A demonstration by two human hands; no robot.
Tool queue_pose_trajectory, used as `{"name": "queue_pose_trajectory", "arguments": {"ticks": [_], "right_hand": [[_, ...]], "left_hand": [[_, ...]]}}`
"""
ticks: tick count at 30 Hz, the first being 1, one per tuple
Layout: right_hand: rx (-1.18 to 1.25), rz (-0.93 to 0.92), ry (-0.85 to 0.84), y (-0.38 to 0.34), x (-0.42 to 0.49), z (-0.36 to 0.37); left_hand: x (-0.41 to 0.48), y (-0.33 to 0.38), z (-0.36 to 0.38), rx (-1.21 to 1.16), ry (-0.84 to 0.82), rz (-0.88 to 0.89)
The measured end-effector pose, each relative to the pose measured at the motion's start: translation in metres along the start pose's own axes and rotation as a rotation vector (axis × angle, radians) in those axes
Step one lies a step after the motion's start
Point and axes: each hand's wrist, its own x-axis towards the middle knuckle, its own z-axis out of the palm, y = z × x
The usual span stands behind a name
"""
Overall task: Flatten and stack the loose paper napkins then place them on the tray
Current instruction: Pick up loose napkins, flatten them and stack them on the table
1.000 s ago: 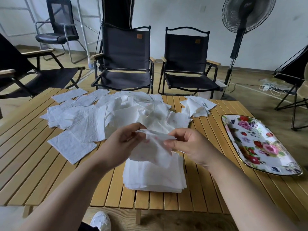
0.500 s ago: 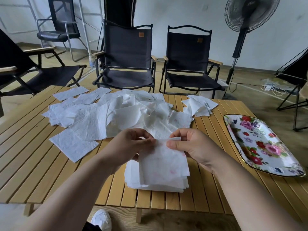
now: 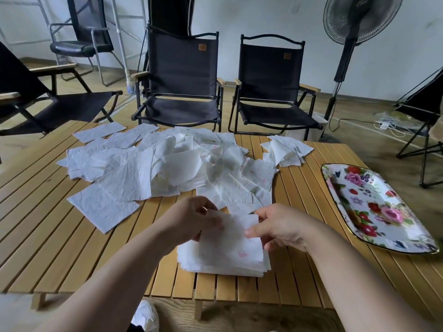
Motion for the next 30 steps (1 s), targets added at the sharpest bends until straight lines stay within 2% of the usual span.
{"name": "queue_pose_trajectory", "arguments": {"ticks": [3, 10, 15, 17, 19, 24, 26, 30], "right_hand": [[-0.108, 0.0, 0.036, 0.002, 0.004, 0.0], [-0.384, 0.026, 0.04, 0.003, 0.014, 0.007], [-0.339, 0.025, 0.036, 0.005, 0.025, 0.019], [-0.34, 0.018, 0.03, 0.007, 0.03, 0.022], [-0.368, 0.002, 0.106, 0.01, 0.037, 0.017], [-0.259, -0.113, 0.677, 0.021, 0.067, -0.009], [-0.3, -0.116, 0.723, 0.027, 0.08, -0.013], [-0.463, -0.191, 0.641, 0.03, 0.102, -0.007]], "left_hand": [[0.0, -0.004, 0.0, 0.084, -0.052, -0.004], [0.01, -0.008, -0.002, 0.286, -0.055, 0.033], [0.015, -0.015, -0.006, 0.513, 0.03, 0.011], [0.018, -0.018, -0.007, 0.569, 0.009, -0.036], [0.019, -0.019, -0.008, 0.596, -0.03, -0.103], [0.025, -0.023, -0.016, 0.59, -0.116, -0.124], [0.025, -0.023, -0.015, 0.562, -0.147, -0.112], [0.027, -0.022, -0.011, 0.589, -0.151, -0.07]]}}
